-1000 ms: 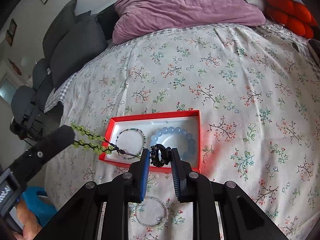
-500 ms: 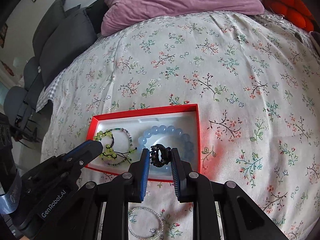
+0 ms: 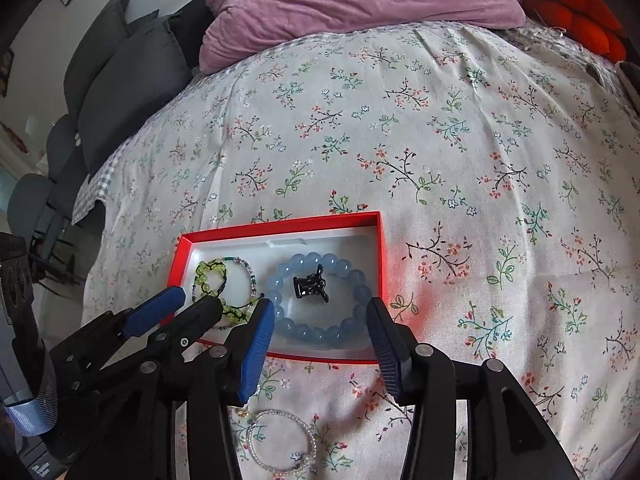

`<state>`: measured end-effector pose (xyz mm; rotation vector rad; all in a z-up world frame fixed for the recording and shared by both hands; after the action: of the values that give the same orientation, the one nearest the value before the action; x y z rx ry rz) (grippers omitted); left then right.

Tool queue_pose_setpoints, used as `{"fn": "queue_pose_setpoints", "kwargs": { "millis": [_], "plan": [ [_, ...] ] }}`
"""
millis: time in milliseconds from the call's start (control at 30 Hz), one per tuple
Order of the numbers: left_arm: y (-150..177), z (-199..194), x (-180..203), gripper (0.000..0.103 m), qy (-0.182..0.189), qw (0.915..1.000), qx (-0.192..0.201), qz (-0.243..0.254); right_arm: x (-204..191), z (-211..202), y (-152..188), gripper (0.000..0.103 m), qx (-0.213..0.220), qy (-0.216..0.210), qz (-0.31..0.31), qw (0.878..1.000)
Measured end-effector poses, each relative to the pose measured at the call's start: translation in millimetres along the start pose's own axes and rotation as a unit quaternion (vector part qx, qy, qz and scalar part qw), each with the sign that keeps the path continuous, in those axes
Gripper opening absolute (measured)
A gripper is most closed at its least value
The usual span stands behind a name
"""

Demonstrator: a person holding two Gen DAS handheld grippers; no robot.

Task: Organize jewelry
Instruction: 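Carry the beaded bracelet and hair clip into the red box and release both, then grasp the clear pearl bracelet with the right tool while the left tool grasps the small pearl ring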

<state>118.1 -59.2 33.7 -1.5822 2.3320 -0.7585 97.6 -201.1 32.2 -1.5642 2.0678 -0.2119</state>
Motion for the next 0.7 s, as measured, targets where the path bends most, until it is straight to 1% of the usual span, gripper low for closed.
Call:
{"fn": "queue_pose_setpoints", "kwargs": {
  "millis": [67, 133, 267, 400, 500, 600, 667, 700],
  "plan": [
    [1.1, -3.9, -1.0, 0.060, -0.002, 1.0000, 0.002, 0.001, 0.5, -4.6, 0.2, 0.053, 0.004, 0.008, -0.006, 1.000],
    [1.7, -8.3, -1.7, 0.063, -0.004, 1.0000, 0.006, 0.005, 1.8, -9.7, 0.8, 0.056, 0.007, 0.008, -0.007, 1.000],
    [5.0, -17.1, -4.1, 0.077, -0.009, 0.9999, 0.009, 0.006, 4.2, -18.3, 3.1, 0.060, 0.011, 0.010, -0.006, 1.000],
    [11.6, -20.7, -7.3, 0.082, -0.010, 0.9999, 0.001, 0.004, 5.2, -24.0, 7.2, 0.064, 0.009, 0.012, -0.011, 1.000],
    [18.6, -20.1, -7.6, 0.086, -0.003, 0.9999, -0.014, 0.002, 4.5, -28.3, 12.6, 0.068, 0.009, 0.014, -0.016, 1.000],
    [25.9, -19.9, -7.7, 0.091, -0.003, 0.9997, -0.026, 0.001, 2.4, -31.2, 18.5, 0.072, 0.005, 0.018, -0.025, 1.000],
    [30.3, -20.6, -8.3, 0.097, -0.007, 0.9995, -0.032, -0.001, 1.2, -33.0, 22.3, 0.074, 0.004, 0.021, -0.032, 0.999],
    [32.4, -21.0, -9.1, 0.098, -0.009, 0.9994, -0.034, -0.002, 0.6, -33.7, 24.1, 0.076, 0.004, 0.024, -0.035, 0.999]
  ]
}}
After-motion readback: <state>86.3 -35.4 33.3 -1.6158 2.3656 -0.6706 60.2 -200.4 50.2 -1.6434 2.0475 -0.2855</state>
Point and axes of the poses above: each gripper's, at about its wrist camera, not at the fingertips, and z roughly the way its jaws point, x to its right, y to its underside, the point moved 3 cm from there along z, roughly the way its jaws point, and after that the axes turned 5 degrees about z, right-handed, at the moved point
